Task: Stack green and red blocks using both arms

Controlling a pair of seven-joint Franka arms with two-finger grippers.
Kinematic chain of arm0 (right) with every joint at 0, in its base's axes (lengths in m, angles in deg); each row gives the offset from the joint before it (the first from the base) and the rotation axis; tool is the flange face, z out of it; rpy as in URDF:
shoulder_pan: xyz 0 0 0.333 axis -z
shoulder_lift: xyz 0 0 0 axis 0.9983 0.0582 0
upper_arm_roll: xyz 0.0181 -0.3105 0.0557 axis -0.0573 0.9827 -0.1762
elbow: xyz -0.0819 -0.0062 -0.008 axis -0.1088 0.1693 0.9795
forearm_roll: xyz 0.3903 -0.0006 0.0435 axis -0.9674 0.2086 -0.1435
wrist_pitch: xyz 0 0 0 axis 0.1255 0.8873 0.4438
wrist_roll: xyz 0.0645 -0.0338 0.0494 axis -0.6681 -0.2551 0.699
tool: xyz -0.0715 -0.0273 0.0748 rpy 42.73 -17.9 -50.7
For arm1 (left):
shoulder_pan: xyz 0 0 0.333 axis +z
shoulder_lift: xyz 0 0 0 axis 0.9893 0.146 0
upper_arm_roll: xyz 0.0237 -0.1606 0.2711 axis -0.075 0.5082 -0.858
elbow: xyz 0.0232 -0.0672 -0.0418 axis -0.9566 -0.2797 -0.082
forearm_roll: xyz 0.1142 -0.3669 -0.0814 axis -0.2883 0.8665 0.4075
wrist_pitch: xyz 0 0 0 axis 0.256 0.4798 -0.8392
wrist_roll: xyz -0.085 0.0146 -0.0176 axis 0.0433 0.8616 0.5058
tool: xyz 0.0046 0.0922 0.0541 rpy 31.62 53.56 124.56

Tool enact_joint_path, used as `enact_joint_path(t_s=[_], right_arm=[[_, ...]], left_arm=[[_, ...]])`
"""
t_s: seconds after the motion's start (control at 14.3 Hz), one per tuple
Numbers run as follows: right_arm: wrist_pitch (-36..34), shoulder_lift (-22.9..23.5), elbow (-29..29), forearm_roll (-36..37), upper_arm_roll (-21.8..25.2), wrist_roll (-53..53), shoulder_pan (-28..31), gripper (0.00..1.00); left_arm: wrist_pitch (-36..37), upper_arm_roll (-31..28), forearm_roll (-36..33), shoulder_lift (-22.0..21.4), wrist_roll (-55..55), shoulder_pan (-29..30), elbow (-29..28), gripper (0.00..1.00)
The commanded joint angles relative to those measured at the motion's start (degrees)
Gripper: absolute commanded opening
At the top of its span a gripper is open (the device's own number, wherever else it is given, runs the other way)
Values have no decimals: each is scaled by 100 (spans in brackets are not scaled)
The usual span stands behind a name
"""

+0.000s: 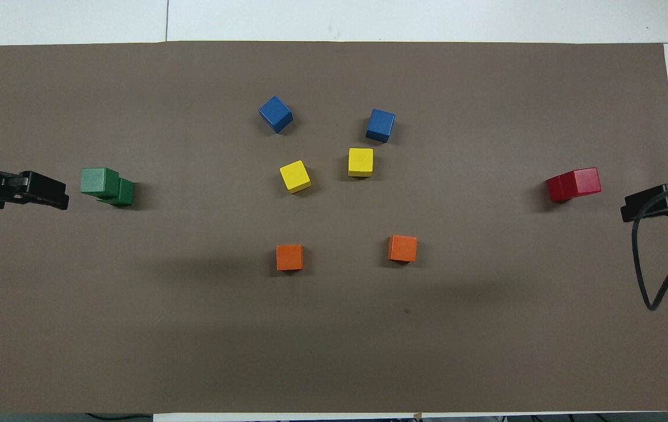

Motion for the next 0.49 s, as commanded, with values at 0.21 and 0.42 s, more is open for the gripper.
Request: enact_joint_path(t_s=[0.21, 0.42], right_arm=[[342, 24, 23, -27, -40, 161, 34, 100], [342, 16, 14, -27, -40, 161, 34, 100]], left_arm=[[56, -19, 19, 39, -30, 2, 91, 100], [56, -19, 19, 39, -30, 2, 91, 100]])
